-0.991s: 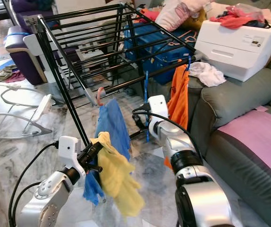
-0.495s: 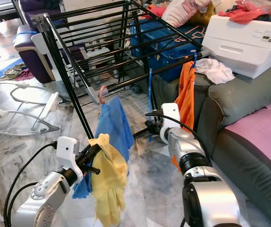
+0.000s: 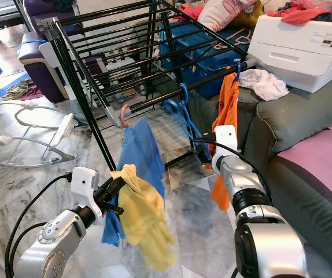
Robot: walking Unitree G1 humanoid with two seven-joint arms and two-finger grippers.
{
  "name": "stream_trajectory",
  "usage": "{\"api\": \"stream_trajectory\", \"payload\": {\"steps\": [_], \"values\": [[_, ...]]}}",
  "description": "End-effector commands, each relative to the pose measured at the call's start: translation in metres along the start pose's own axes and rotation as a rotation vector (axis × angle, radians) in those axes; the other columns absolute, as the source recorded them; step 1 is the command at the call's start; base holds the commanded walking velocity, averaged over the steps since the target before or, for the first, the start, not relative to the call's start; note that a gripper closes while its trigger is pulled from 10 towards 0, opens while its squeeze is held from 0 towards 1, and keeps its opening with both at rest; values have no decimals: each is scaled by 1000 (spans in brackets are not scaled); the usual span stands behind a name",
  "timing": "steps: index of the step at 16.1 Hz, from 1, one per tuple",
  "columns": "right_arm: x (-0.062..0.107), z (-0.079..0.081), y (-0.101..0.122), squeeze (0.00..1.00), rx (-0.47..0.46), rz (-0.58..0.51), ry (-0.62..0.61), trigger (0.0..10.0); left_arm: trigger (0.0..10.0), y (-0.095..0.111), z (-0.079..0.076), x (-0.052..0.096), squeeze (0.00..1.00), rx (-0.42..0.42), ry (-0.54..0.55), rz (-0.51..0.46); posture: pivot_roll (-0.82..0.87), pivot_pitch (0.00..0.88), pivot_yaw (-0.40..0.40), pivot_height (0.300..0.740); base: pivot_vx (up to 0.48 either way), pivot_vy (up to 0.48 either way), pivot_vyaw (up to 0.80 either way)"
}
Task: Hang hanger
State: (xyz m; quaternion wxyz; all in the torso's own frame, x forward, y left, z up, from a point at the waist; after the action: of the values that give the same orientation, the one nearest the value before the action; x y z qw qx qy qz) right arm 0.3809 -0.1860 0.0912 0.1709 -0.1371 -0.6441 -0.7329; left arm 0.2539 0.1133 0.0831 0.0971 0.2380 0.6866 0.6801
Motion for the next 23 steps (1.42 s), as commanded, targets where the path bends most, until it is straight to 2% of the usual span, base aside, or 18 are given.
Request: {"api": "stream_trajectory", "payload": {"steps": [1, 6, 9, 12, 14, 17, 19, 23], "values": [[-2, 7, 11, 0, 39, -24, 36, 10000, 10000, 11, 2, -1, 0, -31, 2, -32, 16, 3, 92, 740, 0, 0, 0], [-2, 13, 27, 0, 115, -34, 113, 10000, 10000, 9, 3, 0, 0, -24, 18, -24, 23, 5, 76, 740, 0, 0, 0], [-1, 5, 42, 0, 221, -46, 115, 10000, 10000, 8, 5, 2, 0, -25, 33, -13, 33, 8, 72, 740, 0, 0, 0], [2, -2, 54, 0, 238, -77, 101, 10000, 10000, 7, 6, 2, 0, -20, 44, -9, 35, 8, 70, 740, 0, 0, 0], [3, -5, 52, 0, 207, -138, 93, 10000, 10000, 12, 4, 3, 0, -16, 38, -45, 26, 6, 67, 740, 0, 0, 0], [10, -4, 38, 0, 158, -240, 104, 10000, 10000, 12, 9, 10, 0, 8, 81, -55, 16, 9, 72, 740, 0, 0, 0], [25, -3, 28, 0, 141, -316, 101, 10000, 10000, 13, 10, 16, 0, 23, 94, -67, 2, 14, 77, 740, 0, 0, 0], [46, 1, 24, 0, 147, -364, 118, 10000, 10000, 16, 9, 18, 0, 38, 83, -91, -25, 15, 81, 740, 0, 0, 0]]}}
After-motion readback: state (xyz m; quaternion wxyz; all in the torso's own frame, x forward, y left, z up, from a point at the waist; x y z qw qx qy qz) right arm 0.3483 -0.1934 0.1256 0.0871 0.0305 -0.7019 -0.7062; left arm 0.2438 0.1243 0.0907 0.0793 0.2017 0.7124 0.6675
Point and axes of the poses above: a point about 5 cm out from each wrist's last joint towards the gripper, its own x axis pointing back from the gripper into the wrist, its own y axis along the axis of the wrist's last joint, z = x × y, the point moved 1 cm from there along -x, pointing out of the wrist towards the gripper, and after that the axes turned 11 degrees about -x, right-handed, at the moved point
